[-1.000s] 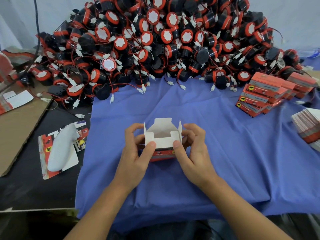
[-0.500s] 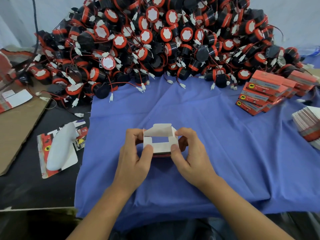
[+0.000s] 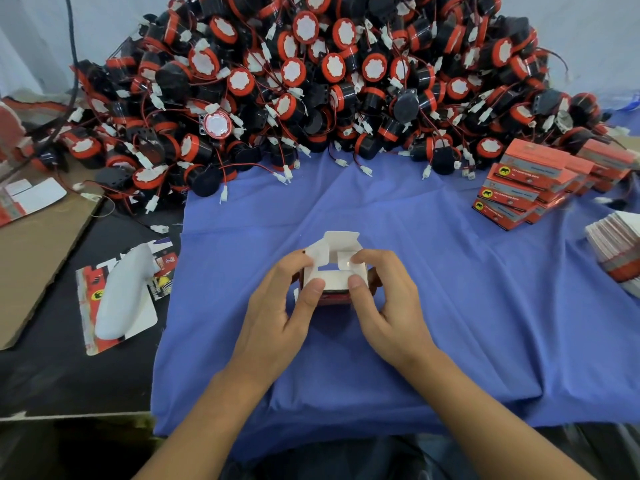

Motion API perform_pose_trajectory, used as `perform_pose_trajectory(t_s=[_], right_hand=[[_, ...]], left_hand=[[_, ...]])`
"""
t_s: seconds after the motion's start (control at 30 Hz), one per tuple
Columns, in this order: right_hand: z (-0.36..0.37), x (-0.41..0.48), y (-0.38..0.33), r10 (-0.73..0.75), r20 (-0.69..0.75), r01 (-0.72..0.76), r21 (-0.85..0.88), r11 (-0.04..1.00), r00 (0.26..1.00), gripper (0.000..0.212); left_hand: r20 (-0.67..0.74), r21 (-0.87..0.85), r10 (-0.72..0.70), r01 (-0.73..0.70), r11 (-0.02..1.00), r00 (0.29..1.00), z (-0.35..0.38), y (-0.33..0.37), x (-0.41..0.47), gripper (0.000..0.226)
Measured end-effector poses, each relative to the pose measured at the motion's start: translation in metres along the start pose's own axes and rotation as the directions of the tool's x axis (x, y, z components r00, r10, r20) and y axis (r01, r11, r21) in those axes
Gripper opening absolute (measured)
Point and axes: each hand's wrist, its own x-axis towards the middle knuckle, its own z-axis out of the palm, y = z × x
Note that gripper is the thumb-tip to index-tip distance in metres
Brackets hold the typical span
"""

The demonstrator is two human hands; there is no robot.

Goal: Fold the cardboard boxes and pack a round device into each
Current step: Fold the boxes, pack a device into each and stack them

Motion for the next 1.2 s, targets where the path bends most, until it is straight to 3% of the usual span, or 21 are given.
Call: perform_pose_trajectory(t_s=[0.4, 0.63, 0.7, 0.8, 1.03, 1.2], right_hand=[[0.0016, -0.0022, 0.0038, -0.042, -0.014, 0.041, -0.042, 0.998, 0.999, 0.017], [0.002, 0.002, 0.0018, -0.093, -0.144, 0.085, -0.056, 0.995, 0.985, 0.024], [0.0024, 0.0003, 0.0004, -0.048, -0.168, 0.047, -0.009, 0.999, 0.985, 0.01], [0.0032, -0.0019, -0.0009, -0.02, -0.166, 0.024, 0.02, 1.0, 0.986, 0.019], [0.0014, -0.0003, 0.0073, -0.104, -0.136, 0.107, 0.012, 0.994, 0.985, 0.007], [-0.0012, -0.0004, 0.0056, -0.121, -0.096, 0.123, 0.022, 0.992, 0.988, 0.022]], left_hand=[[-0.005, -0.095, -0.017, 0.017, 0.995, 1.0, 0.0014, -0.0004, 0.0033, 0.014], [0.005, -0.071, -0.027, 0.027, 0.997, 1.0, 0.0018, -0.0034, 0.0002, 0.016], [0.005, -0.057, -0.007, 0.007, 0.998, 1.0, 0.0019, -0.0032, -0.001, 0.016], [0.003, -0.054, 0.0, 0.0, 0.999, 1.0, 0.0019, -0.0034, -0.0012, 0.015], [0.024, -0.086, 0.001, 0.001, 0.996, 1.0, 0.0027, -0.0032, -0.0013, 0.016], [0.03, -0.055, 0.03, -0.029, 0.998, 0.999, 0.0036, -0.0044, -0.0026, 0.015]])
